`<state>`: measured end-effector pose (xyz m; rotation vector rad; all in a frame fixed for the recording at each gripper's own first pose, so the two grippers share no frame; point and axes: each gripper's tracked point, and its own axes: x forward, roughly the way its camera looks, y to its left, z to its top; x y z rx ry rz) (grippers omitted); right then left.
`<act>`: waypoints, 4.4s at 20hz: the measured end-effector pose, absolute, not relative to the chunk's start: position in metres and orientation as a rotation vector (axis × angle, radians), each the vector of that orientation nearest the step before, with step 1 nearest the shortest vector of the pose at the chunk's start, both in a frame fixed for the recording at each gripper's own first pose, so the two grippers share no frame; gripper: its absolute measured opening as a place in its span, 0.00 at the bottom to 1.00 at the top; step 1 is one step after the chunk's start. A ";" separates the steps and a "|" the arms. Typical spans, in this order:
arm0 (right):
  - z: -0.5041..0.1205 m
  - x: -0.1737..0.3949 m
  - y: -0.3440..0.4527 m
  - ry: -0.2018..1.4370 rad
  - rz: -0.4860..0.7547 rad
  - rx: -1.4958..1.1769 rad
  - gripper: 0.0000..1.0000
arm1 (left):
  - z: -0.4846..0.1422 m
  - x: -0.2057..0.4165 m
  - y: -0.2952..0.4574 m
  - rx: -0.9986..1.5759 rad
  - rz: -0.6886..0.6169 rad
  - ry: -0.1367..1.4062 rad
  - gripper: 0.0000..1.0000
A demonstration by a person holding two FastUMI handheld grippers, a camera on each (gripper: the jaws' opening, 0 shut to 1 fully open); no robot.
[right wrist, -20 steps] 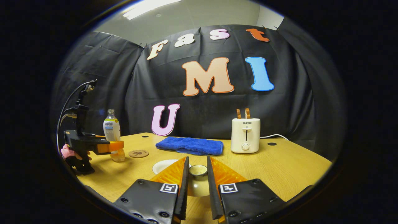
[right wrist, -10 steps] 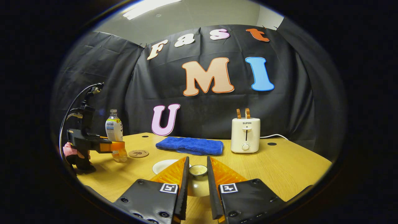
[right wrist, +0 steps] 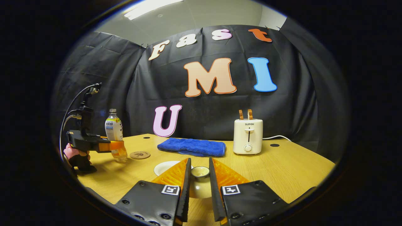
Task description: Open the teacup lid with one hand, grasp the water bottle and pour water into the teacup with the other hand; after pouring, place the water bottle on the coaster and then close the teacup lid.
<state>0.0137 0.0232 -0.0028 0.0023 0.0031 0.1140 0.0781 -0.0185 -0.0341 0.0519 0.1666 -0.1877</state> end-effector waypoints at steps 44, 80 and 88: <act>-0.002 0.019 -0.026 0.001 0.028 -0.001 0.34 | 0.002 0.072 -0.090 1.545 -0.342 -0.099 0.52; -0.002 0.020 -0.037 0.000 0.001 -0.002 0.34 | 0.006 0.076 -0.115 1.927 -0.365 -0.105 0.52; -0.002 0.020 -0.037 0.000 0.001 -0.002 0.34 | 0.011 0.076 -0.117 2.010 -0.361 -0.089 0.52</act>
